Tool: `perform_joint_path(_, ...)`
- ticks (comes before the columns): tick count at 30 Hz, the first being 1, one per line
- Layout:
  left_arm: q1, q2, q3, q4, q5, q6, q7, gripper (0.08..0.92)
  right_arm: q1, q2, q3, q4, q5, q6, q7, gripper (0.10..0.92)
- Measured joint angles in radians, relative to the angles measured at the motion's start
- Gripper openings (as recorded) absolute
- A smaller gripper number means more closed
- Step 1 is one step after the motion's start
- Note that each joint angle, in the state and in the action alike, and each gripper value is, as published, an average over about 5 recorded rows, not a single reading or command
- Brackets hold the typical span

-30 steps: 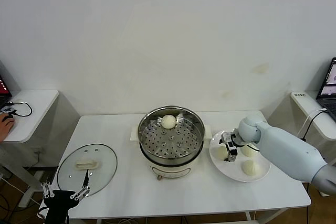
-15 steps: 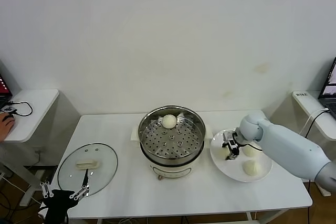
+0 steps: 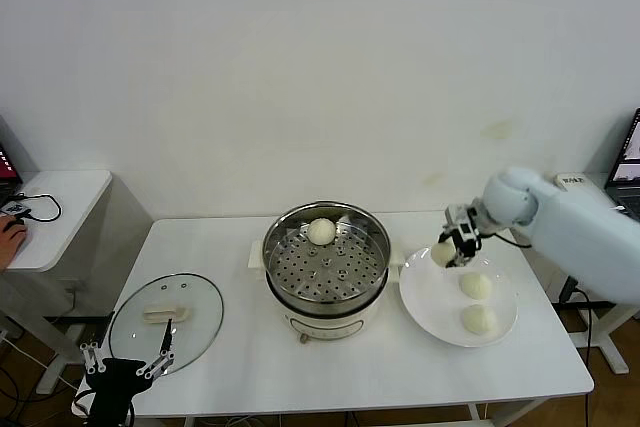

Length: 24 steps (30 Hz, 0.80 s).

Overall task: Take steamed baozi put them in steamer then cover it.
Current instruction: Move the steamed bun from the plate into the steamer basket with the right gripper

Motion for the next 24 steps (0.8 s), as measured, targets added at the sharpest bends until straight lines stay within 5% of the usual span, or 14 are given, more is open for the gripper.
perform_joint_path(13,-0.020,0.014,0.024,0.002,-0.001,0.000,0.001,0.823,0.323,0.054,-0.182,0.194,0.293,-0.115,0.067,0.597)
perform_joint_path(24,-0.038,0.020,0.006,0.007,-0.004,0.002,0.003,0.823,0.311,0.247,-0.225,0.189,0.473,-0.243,0.188,0.602)
